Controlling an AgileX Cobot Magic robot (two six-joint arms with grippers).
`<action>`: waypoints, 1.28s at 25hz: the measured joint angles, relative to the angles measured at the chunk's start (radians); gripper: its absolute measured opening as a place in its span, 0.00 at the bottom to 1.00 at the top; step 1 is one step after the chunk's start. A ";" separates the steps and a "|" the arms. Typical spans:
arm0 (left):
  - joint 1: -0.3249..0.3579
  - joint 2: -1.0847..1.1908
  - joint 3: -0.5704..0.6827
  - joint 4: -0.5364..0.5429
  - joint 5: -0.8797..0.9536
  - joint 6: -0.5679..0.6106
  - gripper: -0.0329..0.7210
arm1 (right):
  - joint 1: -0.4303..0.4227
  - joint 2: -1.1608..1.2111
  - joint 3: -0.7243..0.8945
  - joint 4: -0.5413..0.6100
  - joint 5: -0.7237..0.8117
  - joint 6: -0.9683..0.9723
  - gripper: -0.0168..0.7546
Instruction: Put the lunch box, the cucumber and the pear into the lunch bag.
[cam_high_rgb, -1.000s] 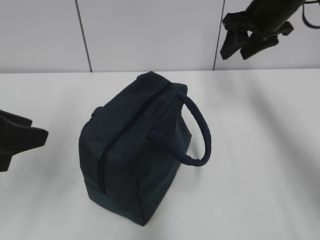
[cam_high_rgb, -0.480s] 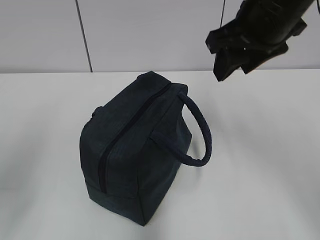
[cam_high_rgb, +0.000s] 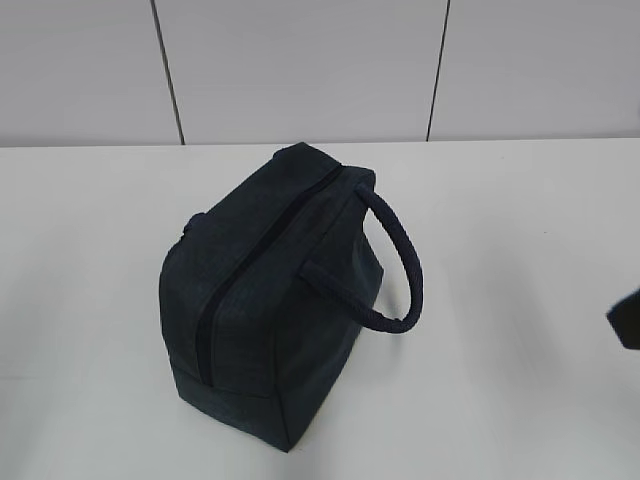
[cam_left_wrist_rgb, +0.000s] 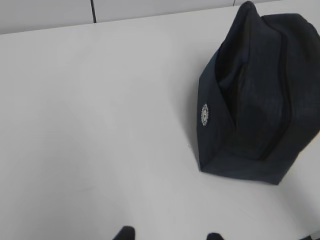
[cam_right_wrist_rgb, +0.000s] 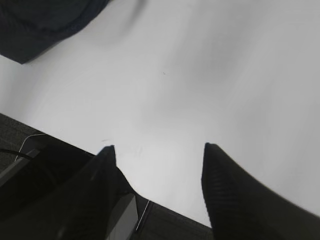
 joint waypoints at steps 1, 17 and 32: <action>0.000 -0.022 0.000 0.000 0.028 0.000 0.41 | 0.000 -0.047 0.032 0.000 0.000 0.000 0.58; 0.000 -0.315 0.000 0.048 0.192 0.000 0.41 | 0.000 -0.775 0.364 -0.032 0.054 -0.043 0.58; 0.000 -0.397 0.000 0.048 0.194 0.000 0.40 | 0.000 -0.990 0.376 -0.145 0.073 -0.050 0.48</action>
